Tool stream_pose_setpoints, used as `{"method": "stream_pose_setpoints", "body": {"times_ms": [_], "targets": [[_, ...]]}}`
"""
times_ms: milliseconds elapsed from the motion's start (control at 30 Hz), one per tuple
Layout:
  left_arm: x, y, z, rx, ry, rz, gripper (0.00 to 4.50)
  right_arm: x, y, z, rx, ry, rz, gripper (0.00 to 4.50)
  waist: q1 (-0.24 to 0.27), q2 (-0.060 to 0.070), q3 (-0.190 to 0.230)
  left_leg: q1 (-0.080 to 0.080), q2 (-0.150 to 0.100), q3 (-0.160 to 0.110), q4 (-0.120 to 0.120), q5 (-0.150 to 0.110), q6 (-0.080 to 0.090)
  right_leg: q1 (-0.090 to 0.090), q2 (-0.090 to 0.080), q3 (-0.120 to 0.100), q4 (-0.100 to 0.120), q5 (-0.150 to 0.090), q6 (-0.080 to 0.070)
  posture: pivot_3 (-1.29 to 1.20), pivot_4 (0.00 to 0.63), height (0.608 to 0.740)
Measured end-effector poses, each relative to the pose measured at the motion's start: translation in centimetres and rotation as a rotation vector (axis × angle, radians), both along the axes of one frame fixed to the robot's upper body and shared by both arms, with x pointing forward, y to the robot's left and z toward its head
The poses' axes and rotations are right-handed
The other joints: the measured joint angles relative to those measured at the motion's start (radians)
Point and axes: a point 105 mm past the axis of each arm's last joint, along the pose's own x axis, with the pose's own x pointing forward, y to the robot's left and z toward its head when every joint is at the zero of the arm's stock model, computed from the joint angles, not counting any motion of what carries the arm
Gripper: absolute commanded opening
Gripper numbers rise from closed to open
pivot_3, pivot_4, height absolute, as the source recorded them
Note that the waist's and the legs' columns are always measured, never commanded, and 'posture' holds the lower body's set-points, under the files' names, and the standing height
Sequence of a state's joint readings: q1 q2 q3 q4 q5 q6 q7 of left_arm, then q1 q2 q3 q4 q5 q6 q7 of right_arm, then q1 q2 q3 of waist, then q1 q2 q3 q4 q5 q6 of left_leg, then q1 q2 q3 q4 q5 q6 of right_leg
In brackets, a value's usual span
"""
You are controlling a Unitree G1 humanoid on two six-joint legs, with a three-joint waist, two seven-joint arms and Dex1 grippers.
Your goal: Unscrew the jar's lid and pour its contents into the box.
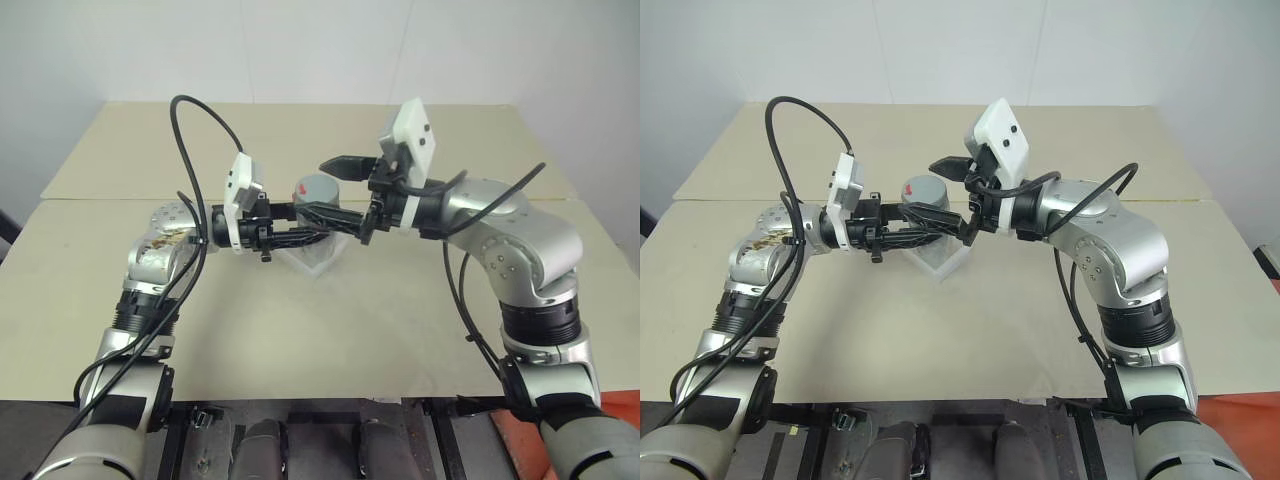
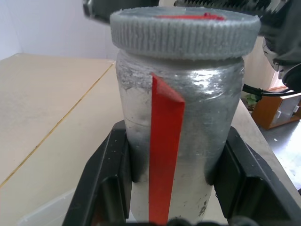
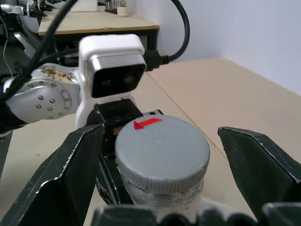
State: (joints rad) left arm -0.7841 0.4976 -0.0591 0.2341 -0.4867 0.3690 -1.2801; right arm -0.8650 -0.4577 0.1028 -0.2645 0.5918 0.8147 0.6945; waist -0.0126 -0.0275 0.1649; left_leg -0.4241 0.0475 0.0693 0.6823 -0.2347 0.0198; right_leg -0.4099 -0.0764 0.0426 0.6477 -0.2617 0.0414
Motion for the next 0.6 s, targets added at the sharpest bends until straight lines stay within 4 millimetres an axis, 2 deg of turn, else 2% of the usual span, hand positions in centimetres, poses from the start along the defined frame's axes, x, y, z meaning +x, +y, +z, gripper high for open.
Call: {"method": "stream_pose_setpoints", "body": {"times_ms": [133,233,333,367,600], "targets": [[-0.02,0.01,-0.04,0.001,-0.001,0.001,1.92,-0.01,0.14,-0.01,0.005,0.002,0.003,4.50,0.000,0.000,0.000,0.000,0.000,0.000,0.000,0.000,0.000,0.000,0.000,0.000,0.000,0.000,0.000,0.00,0.150,0.740],[-0.02,0.08,-0.27,0.008,-0.004,0.006,1.92,0.03,0.22,-0.07,0.009,0.008,0.005,3.93,0.000,0.000,0.000,0.000,0.000,0.000,0.000,0.000,0.000,0.000,0.000,0.000,0.000,0.000,0.000,0.00,0.150,0.740],[0.03,0.13,-0.27,0.008,-0.011,0.012,1.92,0.01,0.34,-0.22,0.008,0.019,0.011,2.90,0.000,0.000,0.000,0.000,0.000,0.000,0.000,0.000,0.000,0.000,0.000,0.000,0.000,0.000,0.000,0.00,0.150,0.740],[0.03,0.13,-0.28,0.009,-0.013,0.013,1.92,0.01,0.34,-0.25,0.008,0.023,0.011,2.77,0.000,0.000,0.000,0.000,0.000,0.000,0.000,0.000,0.000,0.000,0.000,0.000,0.000,0.000,0.000,0.00,0.150,0.740],[-0.07,0.21,-0.60,0.016,-0.008,0.014,1.92,-0.08,0.42,-0.50,0.005,0.051,0.023,2.77,0.000,0.000,0.000,0.000,0.000,0.000,0.000,0.000,0.000,0.000,0.000,0.000,0.000,0.000,0.000,0.00,0.150,0.740]]}}
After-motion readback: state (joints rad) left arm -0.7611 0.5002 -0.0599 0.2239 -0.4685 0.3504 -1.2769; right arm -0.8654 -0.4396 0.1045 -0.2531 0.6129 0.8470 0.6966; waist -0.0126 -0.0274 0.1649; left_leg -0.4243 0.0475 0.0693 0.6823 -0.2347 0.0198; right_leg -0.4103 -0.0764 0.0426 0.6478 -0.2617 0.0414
